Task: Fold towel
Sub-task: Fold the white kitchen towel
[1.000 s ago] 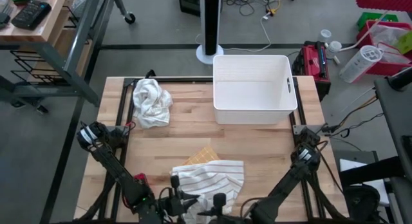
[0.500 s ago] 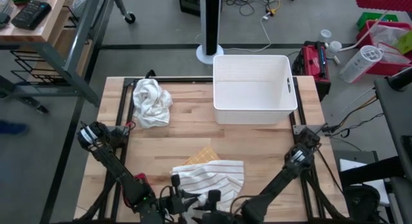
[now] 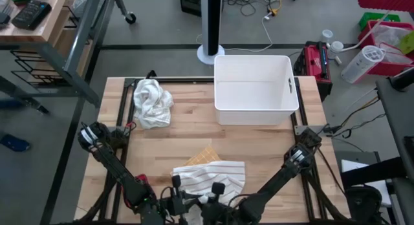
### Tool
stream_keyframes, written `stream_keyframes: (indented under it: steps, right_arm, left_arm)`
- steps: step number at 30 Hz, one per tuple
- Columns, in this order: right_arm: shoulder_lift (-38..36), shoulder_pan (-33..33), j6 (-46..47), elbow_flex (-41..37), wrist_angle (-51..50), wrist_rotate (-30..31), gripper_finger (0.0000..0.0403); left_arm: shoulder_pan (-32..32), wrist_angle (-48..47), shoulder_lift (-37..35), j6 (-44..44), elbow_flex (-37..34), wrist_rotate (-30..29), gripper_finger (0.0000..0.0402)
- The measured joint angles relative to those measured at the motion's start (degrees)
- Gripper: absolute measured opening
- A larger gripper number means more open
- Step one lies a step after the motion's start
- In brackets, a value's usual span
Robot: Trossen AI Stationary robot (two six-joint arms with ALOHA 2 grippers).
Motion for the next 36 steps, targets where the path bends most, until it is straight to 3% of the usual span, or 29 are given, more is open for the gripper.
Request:
stream_keyframes:
  steps: [3,9,13,17,22,25,30,36]
  right_arm:
    - [-0.06,0.41,-0.48,0.01,0.81,1.36,0.0003]
    - [-0.09,0.64,-2.99,0.2,0.49,0.93,0.0007]
    - [-0.09,0.59,-1.2,0.2,-3.52,0.48,0.0016]
    - [-0.09,0.71,7.37,0.2,-14.09,0.44,0.0017]
    - [-0.09,0.68,22.7,0.2,-34.13,1.22,0.0004]
    - [-0.09,1.45,28.28,0.17,-39.77,2.5,0.0002]
    - [-0.2,2.61,23.88,0.68,-33.64,3.98,0.0002]
    - [-0.31,2.41,5.29,0.34,-12.66,3.61,0.0003]
  left_arm:
    - [0.0,-0.27,-0.13,-0.04,0.0,-1.98,0.0001]
    - [-1.46,-4.91,-0.65,-2.65,0.0,-14.39,0.0002]
    - [-2.62,-10.75,-0.92,-3.97,0.0,-7.41,0.0002]
    - [-2.83,-13.61,-0.92,-5.33,0.0,2.25,0.0004]
    - [-2.69,-20.69,-0.92,-13.59,0.0,3.56,0.0002]
    - [-2.18,-27.86,-0.92,-22.41,0.0,3.61,0.0002]
    - [-1.7,-35.6,-0.63,-34.71,-0.85,2.07,0.0002]
    - [-1.71,-35.21,-0.98,-37.18,-0.79,-2.67,0.0002]
